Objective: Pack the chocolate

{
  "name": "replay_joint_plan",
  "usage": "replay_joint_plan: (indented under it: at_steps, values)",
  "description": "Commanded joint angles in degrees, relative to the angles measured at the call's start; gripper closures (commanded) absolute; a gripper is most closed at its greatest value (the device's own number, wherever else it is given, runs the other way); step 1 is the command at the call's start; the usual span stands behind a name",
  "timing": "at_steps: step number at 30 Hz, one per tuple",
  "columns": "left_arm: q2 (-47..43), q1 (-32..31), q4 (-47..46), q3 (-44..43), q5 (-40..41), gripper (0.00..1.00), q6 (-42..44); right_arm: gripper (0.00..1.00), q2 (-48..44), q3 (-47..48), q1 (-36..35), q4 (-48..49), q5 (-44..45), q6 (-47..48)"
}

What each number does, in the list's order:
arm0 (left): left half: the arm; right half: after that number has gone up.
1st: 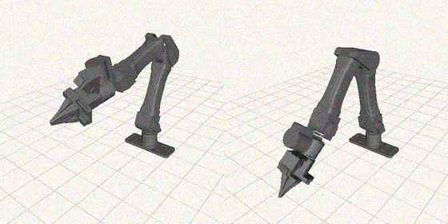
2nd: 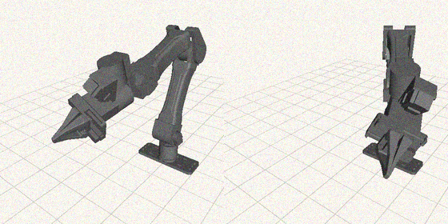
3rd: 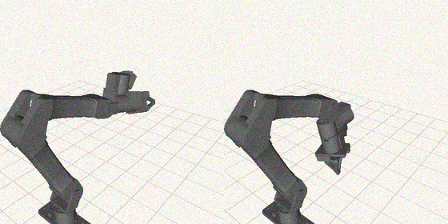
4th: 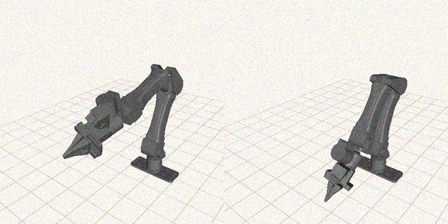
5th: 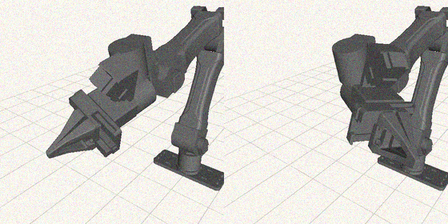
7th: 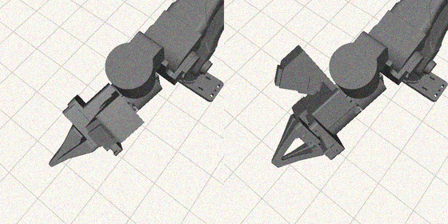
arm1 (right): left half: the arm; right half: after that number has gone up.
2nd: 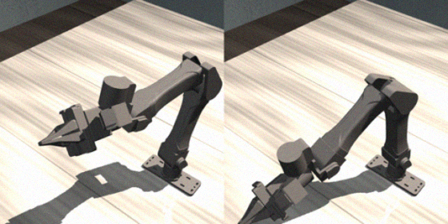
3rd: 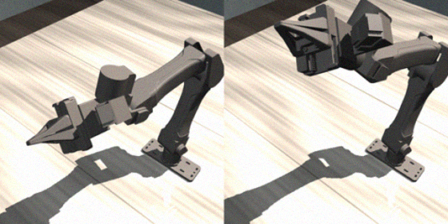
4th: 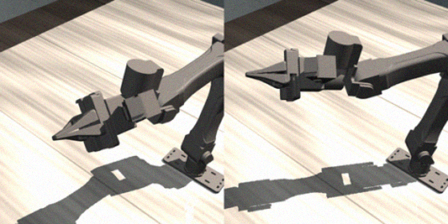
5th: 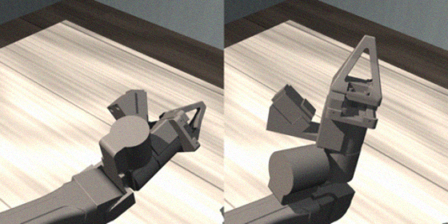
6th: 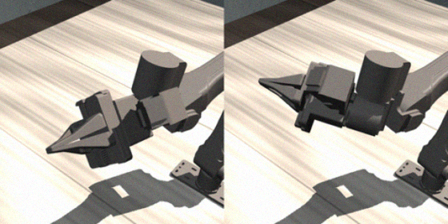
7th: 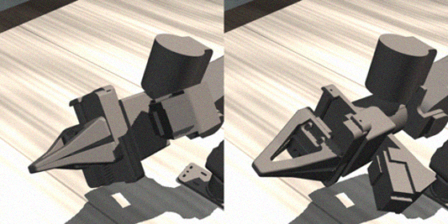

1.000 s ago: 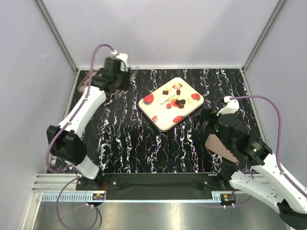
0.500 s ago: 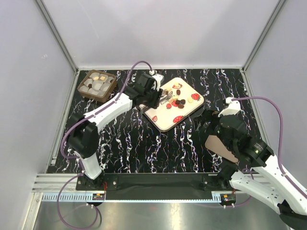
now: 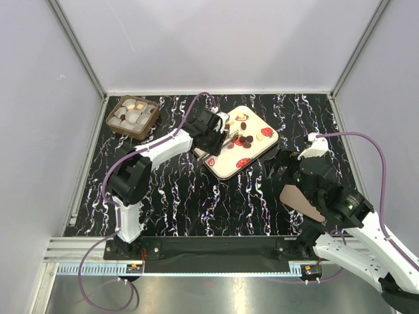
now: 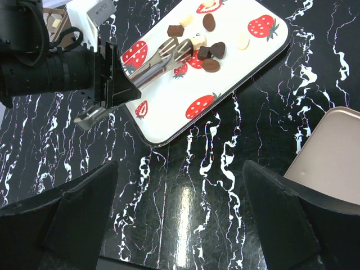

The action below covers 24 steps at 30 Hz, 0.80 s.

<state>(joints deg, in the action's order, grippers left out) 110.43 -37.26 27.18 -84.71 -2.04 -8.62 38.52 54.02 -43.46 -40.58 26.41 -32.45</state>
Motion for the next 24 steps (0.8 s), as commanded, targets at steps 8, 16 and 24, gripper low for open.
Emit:
replay_joint_plan:
  at_steps: [8,16,24]
  values:
    - [0.8,-0.3,-3.2,-1.9,0.5,0.6,-1.3,0.0,-0.2,1.4,0.0,0.4,0.6,-0.4]
    - [-7.0,-0.2,1.6,-0.9,4.6,0.69,-3.0,0.0,-0.4,0.4,-0.2,0.5,-0.7,-1.4]
    - [-15.1,2.5,10.2,-7.0,7.6,0.7,-3.9,0.0,-0.9,-0.4,0.0,2.1,-1.4,-1.8]
